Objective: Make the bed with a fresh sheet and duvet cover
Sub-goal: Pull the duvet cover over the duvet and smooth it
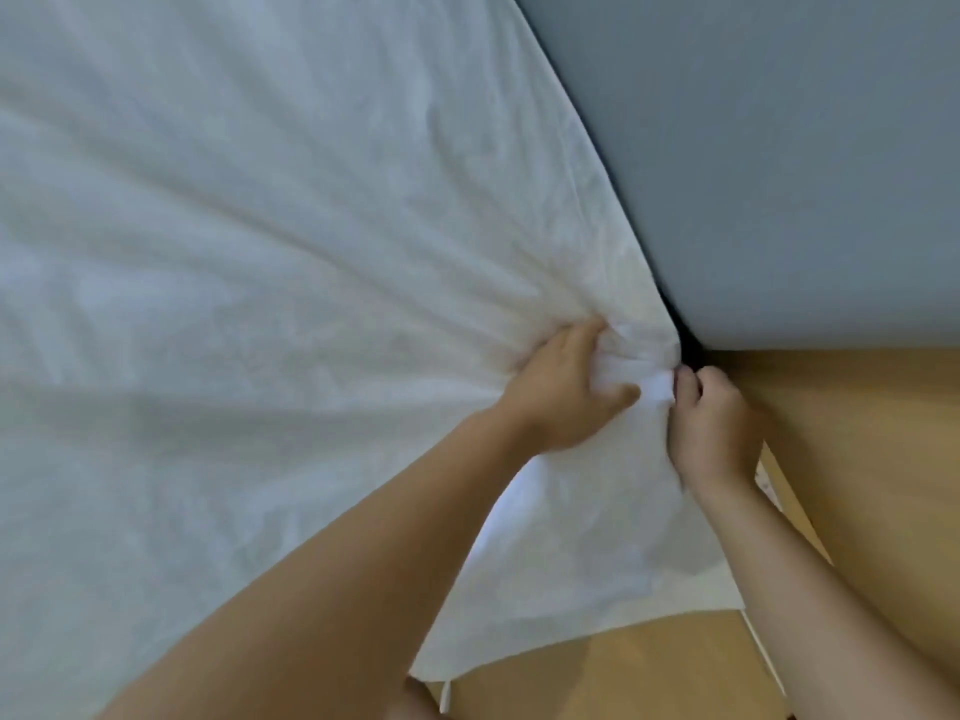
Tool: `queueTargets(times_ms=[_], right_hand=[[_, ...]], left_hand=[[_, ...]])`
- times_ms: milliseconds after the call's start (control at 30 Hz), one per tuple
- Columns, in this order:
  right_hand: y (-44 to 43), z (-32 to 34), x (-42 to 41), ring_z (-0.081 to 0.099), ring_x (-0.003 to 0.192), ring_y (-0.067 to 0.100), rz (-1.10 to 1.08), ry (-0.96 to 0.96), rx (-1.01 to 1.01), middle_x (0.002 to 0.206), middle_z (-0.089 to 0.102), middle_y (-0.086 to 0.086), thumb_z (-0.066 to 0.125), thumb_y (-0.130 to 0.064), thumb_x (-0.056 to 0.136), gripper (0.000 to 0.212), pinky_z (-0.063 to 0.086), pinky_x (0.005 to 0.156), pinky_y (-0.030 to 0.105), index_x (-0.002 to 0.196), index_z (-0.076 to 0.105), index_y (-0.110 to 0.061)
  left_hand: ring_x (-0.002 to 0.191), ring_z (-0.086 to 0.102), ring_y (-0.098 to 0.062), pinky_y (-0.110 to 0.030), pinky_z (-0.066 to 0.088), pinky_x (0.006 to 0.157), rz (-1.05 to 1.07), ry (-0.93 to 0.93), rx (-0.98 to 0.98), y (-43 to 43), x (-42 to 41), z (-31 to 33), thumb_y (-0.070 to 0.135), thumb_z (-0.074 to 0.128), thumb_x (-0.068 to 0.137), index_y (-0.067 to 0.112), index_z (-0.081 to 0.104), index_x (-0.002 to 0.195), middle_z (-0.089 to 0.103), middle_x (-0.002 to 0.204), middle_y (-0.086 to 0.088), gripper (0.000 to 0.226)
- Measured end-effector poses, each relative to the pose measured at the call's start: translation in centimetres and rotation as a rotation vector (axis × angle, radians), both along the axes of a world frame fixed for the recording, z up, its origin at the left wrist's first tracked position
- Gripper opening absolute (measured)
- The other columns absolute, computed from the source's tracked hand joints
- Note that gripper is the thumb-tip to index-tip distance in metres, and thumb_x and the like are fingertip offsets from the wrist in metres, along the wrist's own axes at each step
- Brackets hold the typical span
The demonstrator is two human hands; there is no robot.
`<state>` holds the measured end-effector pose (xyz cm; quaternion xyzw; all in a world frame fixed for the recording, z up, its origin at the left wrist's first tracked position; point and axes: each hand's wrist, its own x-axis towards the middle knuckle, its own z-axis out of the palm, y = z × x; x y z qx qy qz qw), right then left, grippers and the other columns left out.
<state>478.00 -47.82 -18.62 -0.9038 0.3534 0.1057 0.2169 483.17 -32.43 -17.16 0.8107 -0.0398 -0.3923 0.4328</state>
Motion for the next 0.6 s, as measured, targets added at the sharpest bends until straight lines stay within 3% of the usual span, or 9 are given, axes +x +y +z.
queueTargets(times_ms=[67,167,233,300,367,433,533,600], right_hand=[[1.0,0.4,0.1,0.054,0.094,0.037,0.04,-0.019,0.087,0.098,0.06,0.015,0.043,-0.047,0.089,0.038,0.04,0.073,0.04,0.087,0.052,-0.01],[2.8,1.9,1.5,0.055,0.108,0.03,0.063,0.011,0.198,0.115,0.061,0.007,0.048,-0.07,0.073,0.066,0.043,0.092,0.043,0.109,0.053,-0.015],[4.6,2.4,3.0,0.059,0.106,0.028,0.02,0.02,0.271,0.11,0.065,0.006,0.057,-0.067,0.077,0.061,0.046,0.09,0.039,0.107,0.056,-0.014],[6.2,3.0,4.2,0.065,0.091,0.023,-0.084,-0.041,0.393,0.091,0.069,0.002,0.06,-0.054,0.084,0.039,0.052,0.08,0.036,0.09,0.063,-0.016],[5.9,3.6,4.5,0.066,0.076,0.017,-0.158,-0.124,0.402,0.076,0.067,-0.002,0.062,-0.045,0.086,0.031,0.052,0.067,0.029,0.075,0.063,-0.016],[4.2,3.6,4.5,0.064,0.079,0.018,-0.213,-0.184,0.342,0.08,0.066,-0.001,0.062,-0.043,0.087,0.031,0.045,0.065,0.026,0.081,0.066,-0.013],[2.8,1.5,4.1,0.058,0.09,0.016,-0.294,-0.117,0.244,0.093,0.064,-0.002,0.061,-0.047,0.086,0.042,0.035,0.071,0.022,0.102,0.067,-0.01],[3.7,0.2,4.6,0.057,0.107,0.022,-0.323,-0.079,0.241,0.112,0.065,0.004,0.06,-0.049,0.086,0.049,0.035,0.078,0.024,0.113,0.063,-0.008]], left_hand=[[0.126,0.041,-0.022,-0.033,0.033,0.107,0.023,-0.025,-0.048,1.0,-1.1,0.2,0.027,0.06,0.089,0.021,0.026,0.147,0.042,0.139,-0.005,0.068],[0.117,0.047,-0.018,-0.03,0.04,0.1,0.15,-0.063,-0.081,2.3,-1.4,1.4,0.021,0.057,0.091,0.023,0.025,0.147,0.045,0.133,-0.003,0.064],[0.116,0.049,-0.017,-0.031,0.041,0.099,0.172,-0.068,-0.067,2.6,-1.1,1.9,0.019,0.055,0.091,0.024,0.025,0.147,0.045,0.133,-0.003,0.063],[0.114,0.05,-0.02,-0.032,0.041,0.099,0.144,-0.088,-0.035,3.0,-1.0,2.6,0.016,0.052,0.091,0.027,0.026,0.147,0.046,0.132,-0.004,0.063],[0.111,0.05,-0.019,-0.028,0.04,0.096,0.142,-0.139,-0.021,3.2,-1.4,3.3,0.014,0.05,0.091,0.029,0.03,0.146,0.047,0.126,-0.003,0.061],[0.116,0.045,-0.017,-0.025,0.037,0.096,0.121,-0.18,-0.008,3.4,-2.2,3.8,0.015,0.05,0.092,0.027,0.034,0.144,0.046,0.127,-0.002,0.056],[0.126,0.038,-0.018,-0.026,0.034,0.101,0.016,-0.082,0.059,4.5,-5.0,3.5,0.021,0.051,0.093,0.025,0.038,0.142,0.039,0.138,-0.001,0.05],[0.128,0.036,-0.018,-0.025,0.031,0.102,0.048,-0.032,0.13,6.7,-7.4,3.1,0.021,0.051,0.093,0.021,0.042,0.139,0.04,0.139,0.0,0.047]])
